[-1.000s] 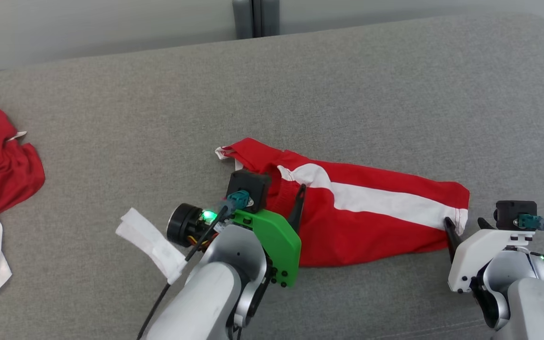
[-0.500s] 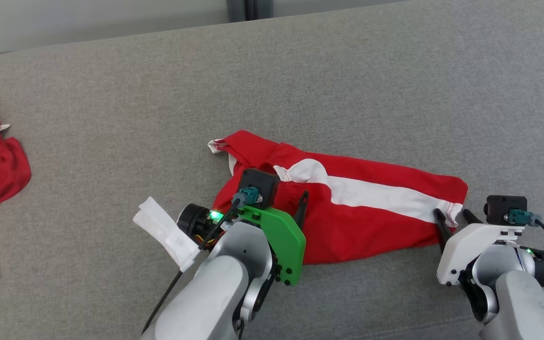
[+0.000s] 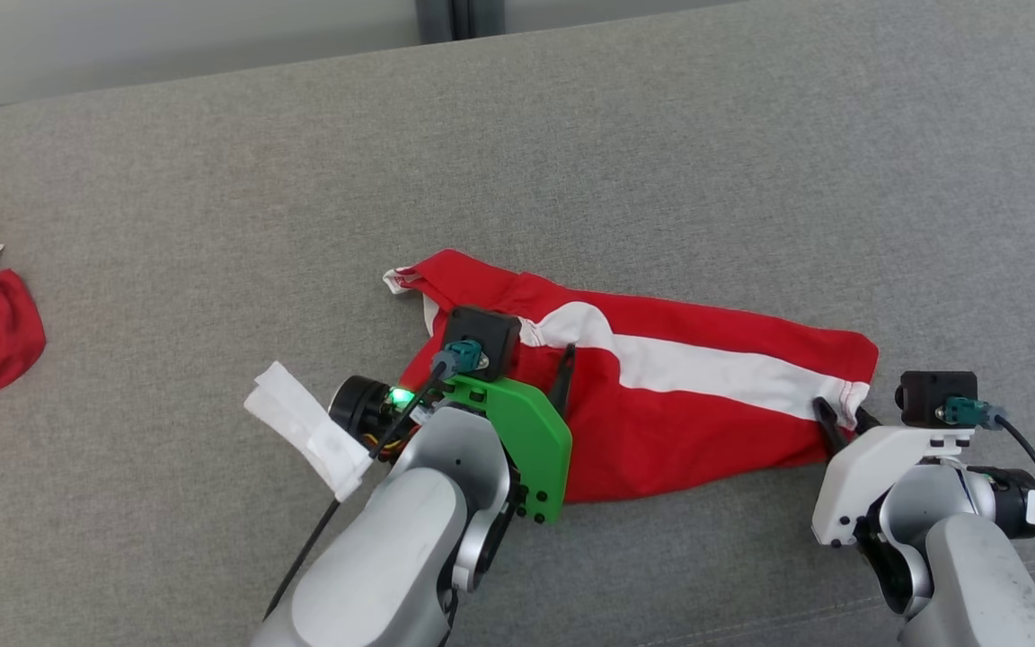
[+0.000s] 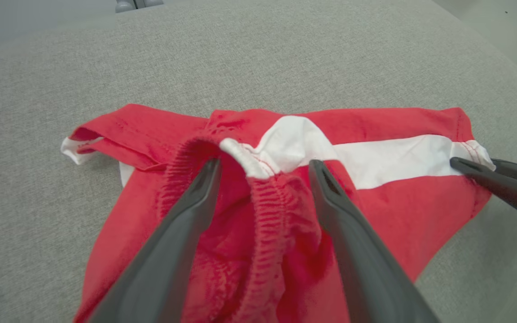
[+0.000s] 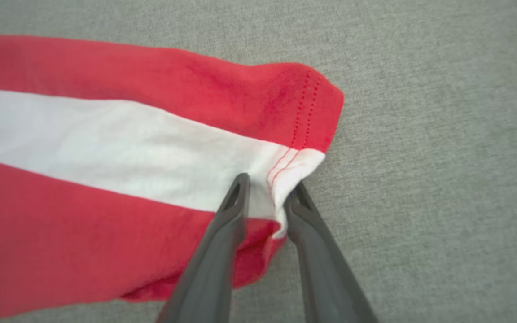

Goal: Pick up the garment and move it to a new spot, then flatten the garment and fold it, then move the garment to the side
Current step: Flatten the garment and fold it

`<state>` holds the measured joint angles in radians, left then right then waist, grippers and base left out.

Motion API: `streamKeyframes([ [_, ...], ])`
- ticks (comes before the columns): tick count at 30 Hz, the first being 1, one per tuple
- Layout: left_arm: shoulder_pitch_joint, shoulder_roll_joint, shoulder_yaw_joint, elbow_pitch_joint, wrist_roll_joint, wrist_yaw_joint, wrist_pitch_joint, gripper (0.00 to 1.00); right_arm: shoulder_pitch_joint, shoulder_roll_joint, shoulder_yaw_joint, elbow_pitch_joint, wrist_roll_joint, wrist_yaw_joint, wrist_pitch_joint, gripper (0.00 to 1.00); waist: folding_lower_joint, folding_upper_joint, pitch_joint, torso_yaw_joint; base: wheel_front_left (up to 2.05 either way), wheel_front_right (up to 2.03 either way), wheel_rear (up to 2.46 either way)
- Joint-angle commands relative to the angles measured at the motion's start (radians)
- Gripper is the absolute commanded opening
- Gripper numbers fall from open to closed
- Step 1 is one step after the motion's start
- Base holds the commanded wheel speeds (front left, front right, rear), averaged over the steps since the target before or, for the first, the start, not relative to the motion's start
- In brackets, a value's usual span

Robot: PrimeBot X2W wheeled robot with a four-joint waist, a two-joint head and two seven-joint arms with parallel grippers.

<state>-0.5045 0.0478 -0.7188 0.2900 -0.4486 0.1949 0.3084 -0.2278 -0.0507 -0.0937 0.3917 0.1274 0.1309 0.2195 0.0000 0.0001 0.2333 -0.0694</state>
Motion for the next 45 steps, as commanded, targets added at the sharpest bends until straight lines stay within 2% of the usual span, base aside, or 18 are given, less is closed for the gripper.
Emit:
streamKeyframes([
  [1, -0.017, 0.005, 0.001, 0.012, -0.012, 0.007, -0.01, 0.4, 0.006, 0.0, 0.004, -0.004, 0.006, 0.0, 0.0, 0.11, 0.0, -0.0001, -0.001, -0.004, 0.0, 0.0, 0.0],
  [2, -0.018, 0.005, 0.001, 0.019, -0.013, 0.007, -0.013, 0.0, 0.004, 0.0, 0.007, -0.006, 0.012, 0.0, -0.001, 0.0, 0.0, -0.0001, -0.003, -0.006, 0.0, 0.0, 0.0],
  [7, 0.001, 0.005, 0.009, 0.025, -0.047, -0.01, -0.048, 0.0, 0.016, -0.001, 0.003, -0.041, 0.031, 0.0, -0.015, 0.0, 0.0, -0.0001, -0.028, -0.016, 0.0, 0.0, 0.0],
  [11, 0.055, 0.014, 0.058, -0.05, -0.107, -0.02, -0.09, 0.0, 0.043, -0.001, -0.004, -0.126, 0.068, 0.0, -0.017, 0.0, 0.0, -0.0001, -0.066, -0.018, 0.0, 0.0, 0.0],
  [15, 0.135, 0.052, 0.112, -0.23, -0.182, -0.032, -0.096, 0.0, 0.091, -0.001, -0.008, -0.28, 0.218, 0.0, 0.036, 0.0, 0.0, -0.0001, -0.11, -0.017, 0.0, 0.0, 0.0],
  [20, 0.262, 0.125, 0.173, -0.542, -0.292, -0.03, -0.043, 0.0, 0.15, -0.011, -0.03, -0.552, 0.447, 0.0, 0.175, 0.0, 0.0, -0.0001, -0.16, -0.026, 0.0, 0.0, 0.0],
  [26, 0.357, 0.206, 0.228, -0.894, -0.423, -0.011, 0.067, 0.0, 0.163, -0.084, -0.132, -0.814, 0.648, 0.0, 0.338, 0.0, 0.0, -0.0001, -0.163, -0.033, 0.0, 0.0, 0.0],
  [32, 0.268, 0.235, 0.281, -1.077, -0.542, 0.023, 0.203, 0.0, 0.06, -0.181, -0.237, -0.957, 0.736, 0.0, 0.461, 0.0, 0.0, -0.0001, -0.101, -0.033, 0.0, 0.0, 0.0],
  [35, 0.169, 0.243, 0.324, -1.084, -0.58, 0.049, 0.267, 0.0, -0.035, -0.211, -0.272, -0.963, 0.773, 0.0, 0.505, 0.0, 0.0, -0.0001, -0.042, -0.034, 0.0, 0.0, 0.0],
  [38, 0.016, 0.263, 0.372, -1.007, -0.581, 0.07, 0.33, 0.0, -0.175, -0.226, -0.263, -0.904, 0.777, 0.0, 0.544, 0.0, 0.0, -0.0001, 0.04, -0.037, 0.0, 0.0, 0.0],
  [41, -0.167, 0.277, 0.399, -0.863, -0.552, 0.059, 0.365, 0.0, -0.361, -0.205, -0.246, -0.789, 0.723, 0.0, 0.554, 0.0, 0.0, -0.0001, 0.131, -0.036, 0.0, 0.0, 0.0],
  [45, -0.458, 0.24, 0.421, -0.583, -0.493, 0.023, 0.331, 0.0, -0.679, -0.146, -0.207, -0.573, 0.56, 0.0, 0.506, 0.0, 0.0, -0.0001, 0.262, -0.04, 0.0, 0.0, 0.0],
])
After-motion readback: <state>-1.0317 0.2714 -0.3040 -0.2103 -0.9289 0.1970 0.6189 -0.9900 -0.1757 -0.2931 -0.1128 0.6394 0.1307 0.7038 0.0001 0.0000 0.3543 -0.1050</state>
